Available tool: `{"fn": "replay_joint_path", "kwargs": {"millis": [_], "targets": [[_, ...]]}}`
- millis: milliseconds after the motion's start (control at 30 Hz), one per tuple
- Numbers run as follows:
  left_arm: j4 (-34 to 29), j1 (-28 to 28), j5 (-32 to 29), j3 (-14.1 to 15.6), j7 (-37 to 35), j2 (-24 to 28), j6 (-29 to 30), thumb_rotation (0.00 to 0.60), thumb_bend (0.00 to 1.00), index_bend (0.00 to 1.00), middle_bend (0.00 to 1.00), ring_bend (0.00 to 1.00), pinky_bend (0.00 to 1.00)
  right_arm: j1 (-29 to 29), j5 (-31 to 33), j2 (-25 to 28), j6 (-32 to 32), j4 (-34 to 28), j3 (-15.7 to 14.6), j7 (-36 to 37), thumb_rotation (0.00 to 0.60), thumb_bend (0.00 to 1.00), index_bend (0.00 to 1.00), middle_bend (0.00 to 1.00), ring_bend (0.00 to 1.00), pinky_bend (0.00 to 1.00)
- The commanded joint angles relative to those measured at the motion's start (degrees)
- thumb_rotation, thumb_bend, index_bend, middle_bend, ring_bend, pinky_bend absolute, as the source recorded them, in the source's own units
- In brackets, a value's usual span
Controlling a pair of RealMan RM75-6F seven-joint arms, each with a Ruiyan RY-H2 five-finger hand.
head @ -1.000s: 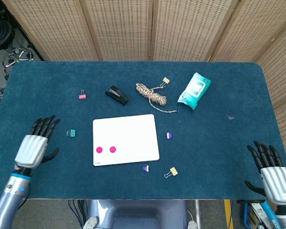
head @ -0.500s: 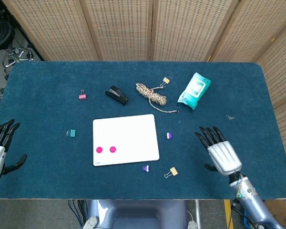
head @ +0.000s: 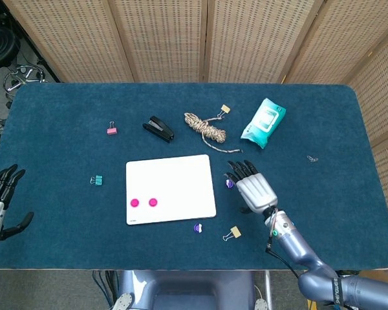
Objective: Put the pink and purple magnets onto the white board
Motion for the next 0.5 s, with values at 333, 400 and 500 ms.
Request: {"fn": "replay_joint_path", "kwargs": {"millis": [333,400,500], "targets": [[0.35,0.54,-0.34,-0.8,3.02,-1.59,-1.84,0.6,0.28,0.0,0.0,0.0,0.0,5.97,3.86,-6.33,-3.2,10.7,0.74,1.6,0.6,0.19,0.25,0.0,0.0,0.0],[0.31,0.59,-0.46,-0.99,3.3,-1.66,-2.06,0.6,0.28,0.0,0.0,0.0,0.0,6.71,4.31,-7.02,-3.68,12.29,0.76,2.27,0.6,0.22,0.27,0.0,0.0,0.0],[0.4,0.66,-0.43,-1.15,3.9,-1.89,-2.33,0.6,0.28,0.0,0.0,0.0,0.0,7.74,4.9,-7.97,-4.48,14.6,0.84,3.31,0.6,0.27,0.3,0.0,0.0,0.0]]}}
